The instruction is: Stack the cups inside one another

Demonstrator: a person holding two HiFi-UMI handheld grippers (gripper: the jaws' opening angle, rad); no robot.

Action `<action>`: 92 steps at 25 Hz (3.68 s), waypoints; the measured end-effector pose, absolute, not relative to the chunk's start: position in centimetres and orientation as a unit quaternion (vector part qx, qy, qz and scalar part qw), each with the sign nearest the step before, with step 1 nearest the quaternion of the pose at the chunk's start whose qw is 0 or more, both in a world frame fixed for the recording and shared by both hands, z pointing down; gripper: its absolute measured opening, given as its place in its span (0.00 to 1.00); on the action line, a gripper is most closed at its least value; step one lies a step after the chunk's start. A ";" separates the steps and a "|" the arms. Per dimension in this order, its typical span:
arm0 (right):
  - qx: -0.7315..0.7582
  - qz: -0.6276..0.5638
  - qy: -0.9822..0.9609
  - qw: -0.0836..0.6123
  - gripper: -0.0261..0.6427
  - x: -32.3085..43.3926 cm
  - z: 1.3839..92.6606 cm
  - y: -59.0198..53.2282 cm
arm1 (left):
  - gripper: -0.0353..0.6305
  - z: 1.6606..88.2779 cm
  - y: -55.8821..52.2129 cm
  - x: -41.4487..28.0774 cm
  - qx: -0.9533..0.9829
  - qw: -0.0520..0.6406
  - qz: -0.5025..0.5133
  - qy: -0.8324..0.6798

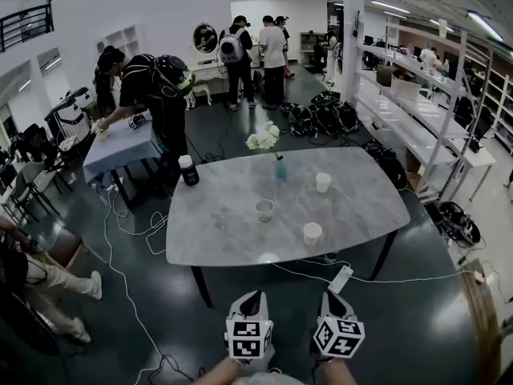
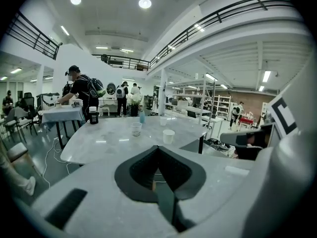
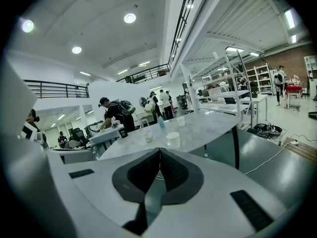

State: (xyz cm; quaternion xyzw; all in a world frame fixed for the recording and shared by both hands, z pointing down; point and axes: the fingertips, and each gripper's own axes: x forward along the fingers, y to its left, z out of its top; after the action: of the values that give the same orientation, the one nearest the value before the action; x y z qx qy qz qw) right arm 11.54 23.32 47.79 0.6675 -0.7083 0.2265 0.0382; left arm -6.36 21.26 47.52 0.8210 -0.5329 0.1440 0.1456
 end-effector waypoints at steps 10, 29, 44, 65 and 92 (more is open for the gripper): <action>0.678 0.206 -0.704 0.050 0.05 12.6 47.2 17.9 | 0.04 47.8 14.9 -5.7 0.824 0.157 0.121 -0.531; 0.684 0.190 -0.700 0.072 0.05 11.5 45.2 3.0 | 0.04 46.8 -1.2 -6.1 0.830 0.170 0.100 -0.521; 0.664 0.208 -0.711 0.098 0.05 7.2 47.1 -9.1 | 0.04 50.0 -12.8 -10.5 0.811 0.207 0.114 -0.535; 0.563 0.260 -0.773 0.134 0.05 1.8 52.2 -13.9 | 0.04 54.2 -13.7 -12.9 0.766 0.239 0.162 -0.574; 0.505 0.284 -0.786 0.214 0.32 -3.1 60.3 -16.0 | 0.04 60.9 -12.8 -15.7 0.723 0.284 0.191 -0.600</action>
State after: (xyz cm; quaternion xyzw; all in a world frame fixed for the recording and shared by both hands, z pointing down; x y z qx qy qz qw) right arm -3.12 -16.04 60.30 0.5050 -0.7864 0.2840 0.2142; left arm -15.74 -12.77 60.92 0.7226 -0.6003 0.1913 0.2844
